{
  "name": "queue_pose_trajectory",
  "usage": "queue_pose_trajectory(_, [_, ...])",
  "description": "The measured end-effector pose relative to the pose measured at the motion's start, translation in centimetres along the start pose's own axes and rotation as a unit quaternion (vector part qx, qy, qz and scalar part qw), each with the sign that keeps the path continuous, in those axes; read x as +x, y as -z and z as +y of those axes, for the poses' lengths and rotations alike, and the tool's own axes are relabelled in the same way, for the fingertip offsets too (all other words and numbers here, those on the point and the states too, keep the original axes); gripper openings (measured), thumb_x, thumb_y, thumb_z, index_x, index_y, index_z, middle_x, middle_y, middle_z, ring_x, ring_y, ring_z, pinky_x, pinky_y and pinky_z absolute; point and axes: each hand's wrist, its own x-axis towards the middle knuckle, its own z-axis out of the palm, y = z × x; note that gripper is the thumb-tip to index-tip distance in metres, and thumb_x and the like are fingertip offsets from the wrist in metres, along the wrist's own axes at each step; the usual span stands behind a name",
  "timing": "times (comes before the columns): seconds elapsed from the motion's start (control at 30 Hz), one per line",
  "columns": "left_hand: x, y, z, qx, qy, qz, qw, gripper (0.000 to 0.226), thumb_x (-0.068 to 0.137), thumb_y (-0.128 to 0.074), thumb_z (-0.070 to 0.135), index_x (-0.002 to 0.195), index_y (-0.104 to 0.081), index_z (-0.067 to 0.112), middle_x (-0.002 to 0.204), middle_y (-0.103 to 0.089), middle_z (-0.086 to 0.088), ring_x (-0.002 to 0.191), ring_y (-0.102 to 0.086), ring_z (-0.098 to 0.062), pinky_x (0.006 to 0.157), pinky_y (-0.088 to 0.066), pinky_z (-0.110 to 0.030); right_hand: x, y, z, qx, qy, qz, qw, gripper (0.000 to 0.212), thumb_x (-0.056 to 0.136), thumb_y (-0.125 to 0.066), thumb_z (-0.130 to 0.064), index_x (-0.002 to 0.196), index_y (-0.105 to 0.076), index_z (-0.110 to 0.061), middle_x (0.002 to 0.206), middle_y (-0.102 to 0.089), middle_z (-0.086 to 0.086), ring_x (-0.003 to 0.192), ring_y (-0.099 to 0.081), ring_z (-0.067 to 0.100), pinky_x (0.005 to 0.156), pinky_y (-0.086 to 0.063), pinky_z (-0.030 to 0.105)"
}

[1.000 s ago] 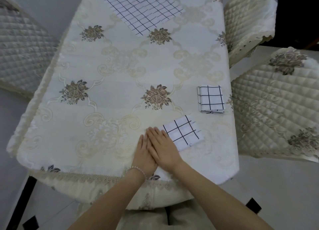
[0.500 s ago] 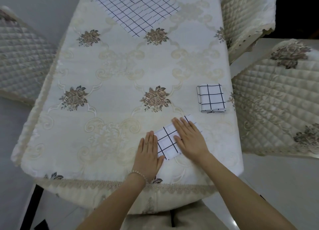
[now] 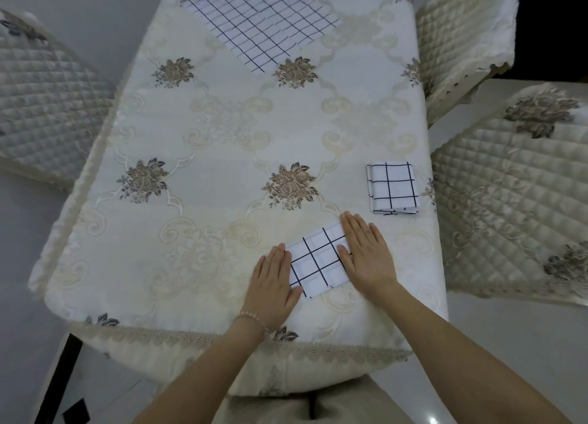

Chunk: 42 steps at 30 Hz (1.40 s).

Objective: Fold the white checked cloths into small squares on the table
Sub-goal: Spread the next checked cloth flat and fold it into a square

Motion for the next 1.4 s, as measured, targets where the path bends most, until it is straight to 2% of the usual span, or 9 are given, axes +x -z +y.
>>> queue_pose_trajectory(0.2, [3.6,3.0,0.0,-0.181,0.141,0.048,0.972,0.027,0.087,-0.051,0.015,0.112,-0.057,0.005,0.106,-0.055,-0.012,0.098,-0.048,-0.030,0.085,-0.039,-0.036,0.1,0.1,0.3,-0.004,0.004,-0.023,1.000,0.062,0.099,-0.010,-0.045,0.154,-0.004,-0.017,0.160,-0.004,-0.005,0.148,-0.001,0.009,0.119,0.003,0.033])
queue_pose_trajectory(0.33, [4.9,3.8,-0.3,-0.276,0.238,-0.019,0.931,0.021,0.081,-0.059,0.012,0.101,-0.059,0.011,0.089,-0.058,-0.006,0.092,-0.053,-0.027,0.082,-0.045,-0.038,0.4,1.2,0.3,0.019,0.011,-0.048,0.999,0.075,0.088,0.005,-0.054,0.154,-0.002,-0.018,0.159,0.003,-0.008,0.148,0.002,0.011,0.118,0.009,0.030])
queue_pose_trajectory(0.43, [4.7,4.1,-0.4,-0.275,0.236,-0.055,0.930,0.009,0.078,-0.061,0.010,0.084,-0.062,0.016,0.089,-0.059,-0.007,0.088,-0.057,-0.025,0.075,-0.046,-0.031,-0.2,2.1,-0.1,0.056,-0.005,-0.005,0.998,0.075,0.089,-0.003,-0.054,0.154,-0.011,-0.016,0.159,-0.005,-0.006,0.148,-0.001,0.014,0.117,0.010,0.029])
queue_pose_trajectory(0.57, [3.0,3.8,-0.1,-0.246,0.194,-0.045,0.949,0.019,0.084,-0.060,0.012,0.103,-0.057,0.010,0.100,-0.045,-0.004,0.087,-0.048,-0.019,0.074,-0.034,-0.022,-3.2,2.0,-1.6,0.137,-0.029,0.060,0.988,0.062,0.094,-0.023,-0.038,0.147,-0.033,-0.008,0.152,-0.034,0.006,0.143,-0.025,0.022,0.120,-0.014,0.034])
queue_pose_trajectory(0.67, [2.4,3.3,0.3,-0.204,0.162,-0.035,0.965,0.029,0.087,-0.059,0.015,0.113,-0.053,0.006,0.107,-0.046,-0.007,0.098,-0.046,-0.023,0.077,-0.032,-0.023,-6.2,1.2,-2.9,0.136,-0.021,0.101,0.985,0.046,0.090,-0.037,-0.027,0.128,-0.054,-0.007,0.125,-0.057,0.008,0.116,-0.050,0.023,0.098,-0.046,0.041])
queue_pose_trajectory(0.87, [1.9,3.5,2.1,-0.237,0.248,-0.058,0.938,0.021,0.079,-0.065,0.024,0.083,-0.048,0.012,0.092,-0.047,-0.007,0.089,-0.048,-0.025,0.072,-0.038,-0.030,-8.1,0.7,-2.6,0.120,-0.021,0.087,0.989,0.040,0.086,-0.039,-0.023,0.118,-0.058,-0.010,0.113,-0.058,0.002,0.100,-0.054,0.020,0.091,-0.043,0.031])
queue_pose_trajectory(1.07, [0.6,4.2,3.2,-0.403,0.285,-0.060,0.868,0.025,0.084,-0.063,0.013,0.075,-0.039,0.015,0.073,-0.044,-0.003,0.060,-0.044,-0.016,0.055,-0.039,-0.023,-8.5,1.9,-1.4,0.149,0.022,0.079,0.985,0.045,0.087,-0.045,-0.036,0.124,-0.056,-0.015,0.120,-0.056,-0.003,0.106,-0.047,0.013,0.103,-0.037,0.036])
queue_pose_trajectory(1.27, [0.3,5.7,4.5,-0.603,0.383,-0.022,0.699,0.023,0.086,-0.056,-0.003,0.098,-0.039,0.006,0.074,-0.047,-0.012,0.053,-0.044,-0.019,0.042,-0.038,-0.023,-10.7,1.8,-2.0,0.187,0.120,0.041,0.974,0.076,0.081,-0.063,-0.051,0.145,-0.033,-0.022,0.146,-0.036,-0.009,0.138,-0.026,0.005,0.119,-0.008,0.028])
queue_pose_trajectory(1.4, [-0.3,6.5,4.9,-0.688,0.388,-0.016,0.613,0.023,0.089,-0.047,-0.010,0.076,-0.040,0.008,0.069,-0.041,-0.010,0.047,-0.048,-0.016,0.039,-0.037,-0.017,-10.6,1.3,-2.4,0.215,0.098,0.041,0.971,0.076,0.080,-0.069,-0.039,0.145,-0.033,-0.021,0.146,-0.040,-0.006,0.135,-0.031,0.009,0.117,-0.011,0.022])
